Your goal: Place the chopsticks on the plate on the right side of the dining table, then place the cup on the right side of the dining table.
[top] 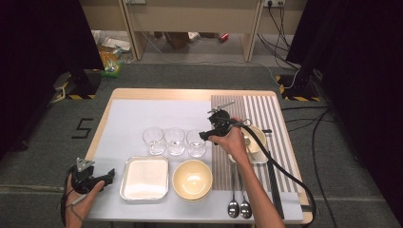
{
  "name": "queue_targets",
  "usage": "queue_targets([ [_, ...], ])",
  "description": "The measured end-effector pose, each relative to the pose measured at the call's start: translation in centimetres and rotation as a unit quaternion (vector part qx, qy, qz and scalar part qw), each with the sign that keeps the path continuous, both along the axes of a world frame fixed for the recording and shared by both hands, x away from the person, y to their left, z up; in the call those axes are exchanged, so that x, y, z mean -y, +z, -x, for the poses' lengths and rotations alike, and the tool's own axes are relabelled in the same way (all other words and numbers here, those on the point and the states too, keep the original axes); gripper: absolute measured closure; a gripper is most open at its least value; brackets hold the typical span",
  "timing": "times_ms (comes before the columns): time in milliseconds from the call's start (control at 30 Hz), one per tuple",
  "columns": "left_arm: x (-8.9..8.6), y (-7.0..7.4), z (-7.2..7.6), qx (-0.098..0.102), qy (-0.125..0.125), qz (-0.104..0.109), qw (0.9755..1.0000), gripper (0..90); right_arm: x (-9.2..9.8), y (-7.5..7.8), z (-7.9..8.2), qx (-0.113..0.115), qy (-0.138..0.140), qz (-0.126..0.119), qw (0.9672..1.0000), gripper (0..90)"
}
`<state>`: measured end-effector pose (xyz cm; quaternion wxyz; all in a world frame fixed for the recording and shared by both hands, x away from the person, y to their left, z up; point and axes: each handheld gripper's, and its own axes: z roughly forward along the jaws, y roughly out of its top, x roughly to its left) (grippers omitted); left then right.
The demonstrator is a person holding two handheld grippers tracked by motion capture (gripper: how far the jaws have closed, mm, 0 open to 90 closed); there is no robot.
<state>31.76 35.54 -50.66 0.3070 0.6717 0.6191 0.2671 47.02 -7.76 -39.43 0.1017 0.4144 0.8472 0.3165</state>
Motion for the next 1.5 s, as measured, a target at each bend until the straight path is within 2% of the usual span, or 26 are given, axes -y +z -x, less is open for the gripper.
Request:
queue_targets([
  [500, 0.0, 0.0, 0.0, 0.0, -0.001, 0.0, 1.0, 12.1, -0.6, -0.8, 0.1, -0.01, 0.005, 0.005, 0.9999, 32.5],
  [900, 0.0, 0.0, 0.0, 0.0, -0.002, 0.001, 1.0, 12.1, -0.7, -1.7, -0.2, -0.015, 0.014, 0.024, 0.9995, 48.3],
  [1133, 0.0, 0.0, 0.0, 0.0, -0.002, 0.001, 1.0, 12.1, -0.9, -2.2, -0.5, -0.026, 0.015, 0.014, 0.9995, 53.8],
  [1200, 0.0, 0.0, 0.0, 0.0, -0.002, 0.001, 1.0, 12.1, -0.9, -2.3, -0.6, -0.025, 0.014, 0.015, 0.9995, 57.9],
  [1367, 0.0, 0.0, 0.0, 0.0, -0.002, 0.001, 1.0, 12.1, -0.8, -2.4, -0.7, -0.026, 0.02, 0.029, 0.999, 63.3],
  [1500, 0.0, 0.0, 0.0, 0.0, -0.002, 0.001, 1.0, 12.1, -0.9, -2.8, -0.8, -0.039, 0.021, 0.033, 0.9985, 66.8],
])
